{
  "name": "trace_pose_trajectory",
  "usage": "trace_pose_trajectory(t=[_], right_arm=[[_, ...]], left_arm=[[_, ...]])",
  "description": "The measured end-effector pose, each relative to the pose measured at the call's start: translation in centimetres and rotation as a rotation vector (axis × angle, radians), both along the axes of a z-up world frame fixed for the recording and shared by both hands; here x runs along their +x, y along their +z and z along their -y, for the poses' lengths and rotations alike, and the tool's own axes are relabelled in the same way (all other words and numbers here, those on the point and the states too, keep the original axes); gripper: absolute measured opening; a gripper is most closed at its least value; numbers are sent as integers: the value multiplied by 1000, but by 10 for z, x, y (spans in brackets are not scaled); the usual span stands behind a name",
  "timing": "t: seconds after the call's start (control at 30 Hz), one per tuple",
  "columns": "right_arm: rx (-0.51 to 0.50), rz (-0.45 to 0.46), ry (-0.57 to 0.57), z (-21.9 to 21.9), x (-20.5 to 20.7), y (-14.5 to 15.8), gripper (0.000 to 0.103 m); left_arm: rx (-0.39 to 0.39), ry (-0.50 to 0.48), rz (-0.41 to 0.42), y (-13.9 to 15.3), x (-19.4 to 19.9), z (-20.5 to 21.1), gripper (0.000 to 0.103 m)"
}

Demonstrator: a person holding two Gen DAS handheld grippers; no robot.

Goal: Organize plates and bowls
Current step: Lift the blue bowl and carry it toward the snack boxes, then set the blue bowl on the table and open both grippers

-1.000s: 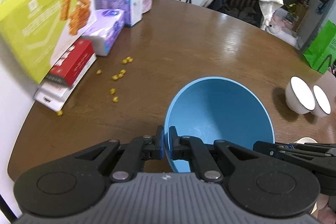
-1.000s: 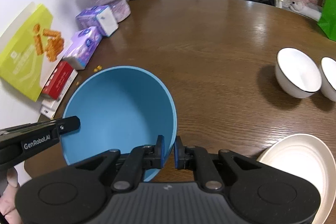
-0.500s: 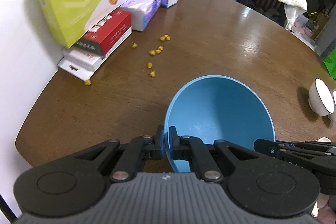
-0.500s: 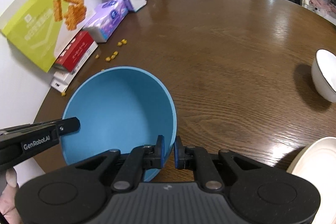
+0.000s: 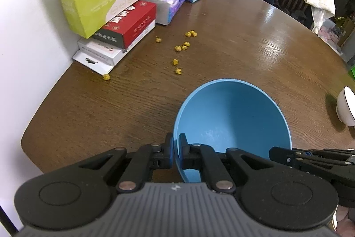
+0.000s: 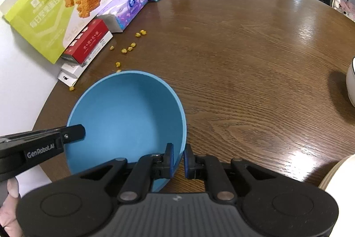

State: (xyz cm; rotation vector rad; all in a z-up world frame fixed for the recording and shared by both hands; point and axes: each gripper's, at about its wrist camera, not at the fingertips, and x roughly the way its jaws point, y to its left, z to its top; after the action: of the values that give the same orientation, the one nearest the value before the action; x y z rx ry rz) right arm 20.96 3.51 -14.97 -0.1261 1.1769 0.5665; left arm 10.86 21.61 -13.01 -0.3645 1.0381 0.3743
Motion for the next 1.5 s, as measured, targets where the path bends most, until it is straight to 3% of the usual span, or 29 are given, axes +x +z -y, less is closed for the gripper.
trace_pose_trajectory(t=[0.43, 0.47, 0.53, 0.57, 0.6, 0.67, 0.7, 0.83, 1.03, 1.1, 1.5], right_arm=[[4, 26, 58, -17, -5, 3, 14], [8, 21, 57, -17, -5, 3, 15], [13, 27, 61, -16, -8, 7, 18], [19, 32, 61, -14, -9, 9, 28], [27, 42, 58, -12, -11, 13, 44], [46, 68, 45, -2, -14, 21, 64], [55, 78, 40, 4, -16, 24, 69], [93, 121, -11, 36, -18, 41, 82], [94, 188, -127, 93, -24, 56, 92], [95, 199, -177, 114, -29, 58, 103], [110, 268, -430, 210, -63, 71, 103]], left_arm=[[-4, 31, 4, 0, -13, -7, 8], [-2, 31, 10, 2, -14, -7, 13], [18, 36, 24, 9, -15, -6, 34], [37, 35, 35, 14, -15, -4, 48], [55, 32, 50, 19, -16, -3, 54], [70, 22, 78, 30, -17, 0, 65], [70, 18, 95, 36, -18, 1, 78], [72, -8, 166, 55, -20, 12, 102], [59, -104, 204, 67, -15, 41, 103], [59, -145, 212, 70, -13, 54, 103], [42, -354, 268, 83, -2, 125, 103]])
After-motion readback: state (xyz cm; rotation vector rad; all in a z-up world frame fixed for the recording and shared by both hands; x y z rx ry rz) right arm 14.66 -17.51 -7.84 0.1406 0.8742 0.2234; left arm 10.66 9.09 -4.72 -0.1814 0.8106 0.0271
